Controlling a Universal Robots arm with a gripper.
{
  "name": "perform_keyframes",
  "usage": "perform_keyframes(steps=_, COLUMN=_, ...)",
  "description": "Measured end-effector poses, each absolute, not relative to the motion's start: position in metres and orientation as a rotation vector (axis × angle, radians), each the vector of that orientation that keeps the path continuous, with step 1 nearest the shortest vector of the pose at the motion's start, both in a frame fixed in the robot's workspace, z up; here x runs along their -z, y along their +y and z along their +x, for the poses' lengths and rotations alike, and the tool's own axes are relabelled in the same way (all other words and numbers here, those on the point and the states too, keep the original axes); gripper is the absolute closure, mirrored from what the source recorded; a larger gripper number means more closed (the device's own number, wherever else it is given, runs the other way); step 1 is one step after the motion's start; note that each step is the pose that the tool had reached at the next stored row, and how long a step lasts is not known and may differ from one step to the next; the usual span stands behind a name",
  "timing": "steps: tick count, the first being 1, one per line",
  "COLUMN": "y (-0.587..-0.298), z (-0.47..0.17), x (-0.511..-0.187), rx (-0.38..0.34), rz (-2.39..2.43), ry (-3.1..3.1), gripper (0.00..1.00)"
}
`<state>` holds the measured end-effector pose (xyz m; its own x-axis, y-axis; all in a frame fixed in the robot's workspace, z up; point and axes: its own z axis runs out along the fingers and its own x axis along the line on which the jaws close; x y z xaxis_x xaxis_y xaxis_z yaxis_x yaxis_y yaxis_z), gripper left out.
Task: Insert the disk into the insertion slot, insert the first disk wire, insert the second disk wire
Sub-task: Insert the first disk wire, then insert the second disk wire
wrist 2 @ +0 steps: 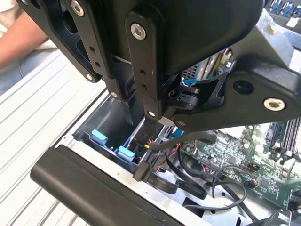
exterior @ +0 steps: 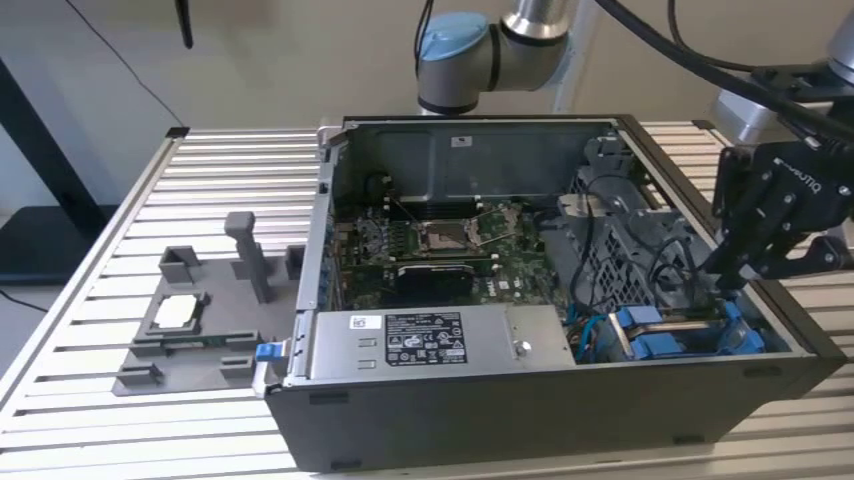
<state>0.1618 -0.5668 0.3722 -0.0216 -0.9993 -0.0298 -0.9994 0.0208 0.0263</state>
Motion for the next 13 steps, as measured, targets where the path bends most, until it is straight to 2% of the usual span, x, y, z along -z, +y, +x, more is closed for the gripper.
perform_keyframes(steps=13, y=-0.566, z=0.162, x=-0.388, rx=-0.061, rz=-2.195, ry=2.243, gripper=0.73)
